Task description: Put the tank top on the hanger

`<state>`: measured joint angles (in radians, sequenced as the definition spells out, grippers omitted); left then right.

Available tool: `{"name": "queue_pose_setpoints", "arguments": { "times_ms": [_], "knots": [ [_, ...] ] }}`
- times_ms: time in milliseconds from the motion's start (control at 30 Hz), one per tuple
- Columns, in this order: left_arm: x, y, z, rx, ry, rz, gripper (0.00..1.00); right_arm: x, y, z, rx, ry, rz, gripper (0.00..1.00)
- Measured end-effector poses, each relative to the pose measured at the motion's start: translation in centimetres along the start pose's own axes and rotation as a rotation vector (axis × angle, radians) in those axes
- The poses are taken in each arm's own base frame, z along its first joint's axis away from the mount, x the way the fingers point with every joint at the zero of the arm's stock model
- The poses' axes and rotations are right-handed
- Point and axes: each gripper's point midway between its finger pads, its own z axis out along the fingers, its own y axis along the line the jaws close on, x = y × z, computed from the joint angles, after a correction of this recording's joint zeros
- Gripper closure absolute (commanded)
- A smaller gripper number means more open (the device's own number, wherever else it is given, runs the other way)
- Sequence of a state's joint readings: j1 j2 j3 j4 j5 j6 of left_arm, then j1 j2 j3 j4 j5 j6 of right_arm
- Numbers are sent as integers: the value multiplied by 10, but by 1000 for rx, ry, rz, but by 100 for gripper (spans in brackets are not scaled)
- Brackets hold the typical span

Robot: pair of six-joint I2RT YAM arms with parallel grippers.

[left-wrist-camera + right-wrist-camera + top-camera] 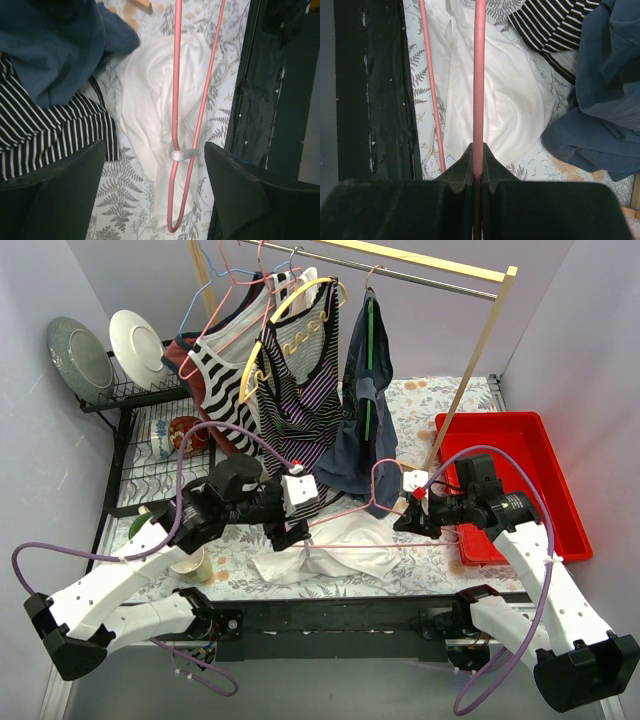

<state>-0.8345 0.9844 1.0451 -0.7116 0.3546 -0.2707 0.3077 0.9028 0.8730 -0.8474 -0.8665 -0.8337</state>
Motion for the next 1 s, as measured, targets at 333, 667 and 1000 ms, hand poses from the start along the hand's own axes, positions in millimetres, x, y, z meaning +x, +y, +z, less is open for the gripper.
{"name": "queue_pose_setpoints", "arguments": {
  "times_ms": [333,667,1000],
  "knots": [
    [-52,-2,-1,54,-148,-1,3,4,7,0,-34,8,-38,99],
    [-46,-16,69,290,-79,-163,38,3,11,3,-77,-13,-84,99],
    [-53,-36,73,413,-92,-257,100,5,6,5,-77,-6,-92,99]
  ]
}}
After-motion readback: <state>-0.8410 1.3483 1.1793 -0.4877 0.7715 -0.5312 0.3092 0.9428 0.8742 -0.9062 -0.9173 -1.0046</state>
